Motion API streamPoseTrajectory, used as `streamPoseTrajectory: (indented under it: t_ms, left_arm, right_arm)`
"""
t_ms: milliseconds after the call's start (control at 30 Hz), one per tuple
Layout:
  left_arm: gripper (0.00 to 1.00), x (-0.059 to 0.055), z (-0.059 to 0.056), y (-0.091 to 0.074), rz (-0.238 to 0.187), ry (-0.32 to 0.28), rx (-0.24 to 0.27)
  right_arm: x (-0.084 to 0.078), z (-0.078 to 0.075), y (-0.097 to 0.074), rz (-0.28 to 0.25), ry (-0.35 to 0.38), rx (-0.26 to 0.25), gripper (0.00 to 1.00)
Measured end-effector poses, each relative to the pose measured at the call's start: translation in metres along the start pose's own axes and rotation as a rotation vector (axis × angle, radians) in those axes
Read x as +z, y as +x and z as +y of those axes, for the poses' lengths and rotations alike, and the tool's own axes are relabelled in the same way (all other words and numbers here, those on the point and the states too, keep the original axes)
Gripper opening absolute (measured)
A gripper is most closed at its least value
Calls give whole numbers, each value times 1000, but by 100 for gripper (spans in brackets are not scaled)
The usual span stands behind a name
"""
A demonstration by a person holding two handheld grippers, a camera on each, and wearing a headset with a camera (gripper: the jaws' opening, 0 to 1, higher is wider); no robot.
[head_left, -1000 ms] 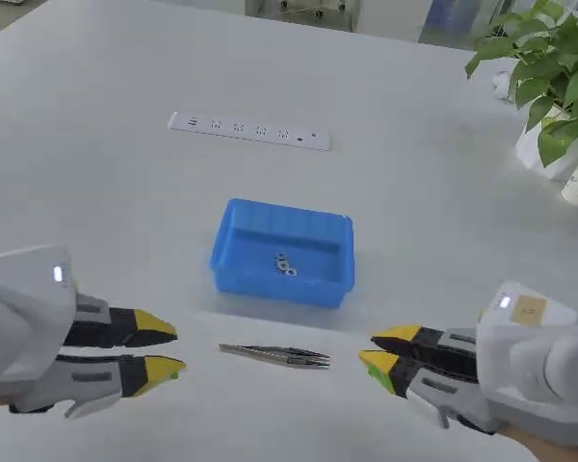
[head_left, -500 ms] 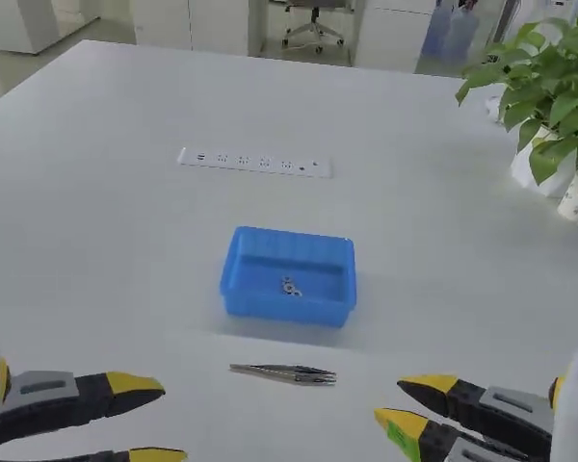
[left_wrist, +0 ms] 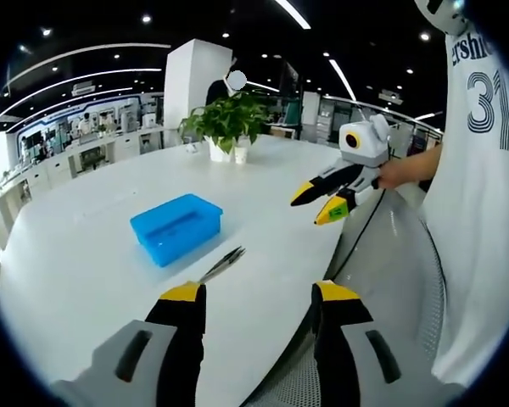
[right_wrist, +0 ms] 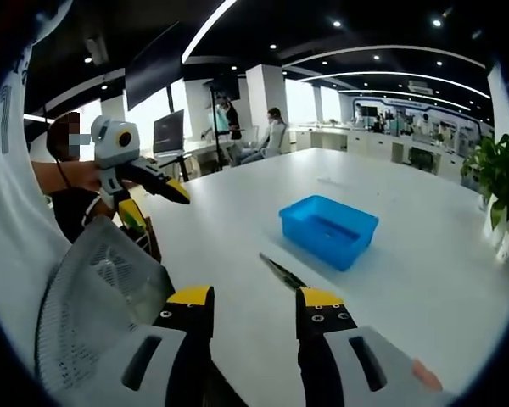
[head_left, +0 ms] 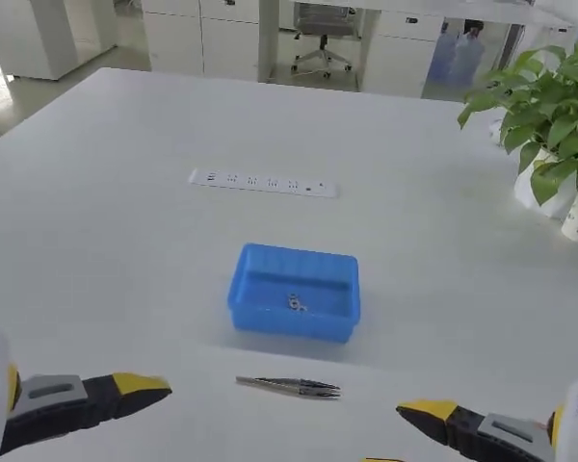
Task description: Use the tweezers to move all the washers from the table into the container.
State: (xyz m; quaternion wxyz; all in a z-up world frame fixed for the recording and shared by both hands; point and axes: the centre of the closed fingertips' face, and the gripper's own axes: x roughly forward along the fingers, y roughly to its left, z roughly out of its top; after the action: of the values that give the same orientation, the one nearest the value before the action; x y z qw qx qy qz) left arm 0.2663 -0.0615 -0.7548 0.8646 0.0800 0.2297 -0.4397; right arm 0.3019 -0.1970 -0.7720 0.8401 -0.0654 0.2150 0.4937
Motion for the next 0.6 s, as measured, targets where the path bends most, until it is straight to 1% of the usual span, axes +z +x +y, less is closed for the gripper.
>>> streamPoseTrajectory:
  t_ms: [200,400,500,600]
  left_arm:
    - [55,4,1,-1,3,18,6]
    - [55,4,7,2,16,24,9]
    - [55,6,8,6,20,26,-4]
    - [55,9,7,10,28,45,-21]
  right_arm:
    - [2,-3,-1,-6,-8,-9,41]
    - [0,-2,-3,-2,-8,-11,42]
    - [2,-4,-3,-10,-1,-19,42]
    - [4,-7,-3,-10,-4,-26,42]
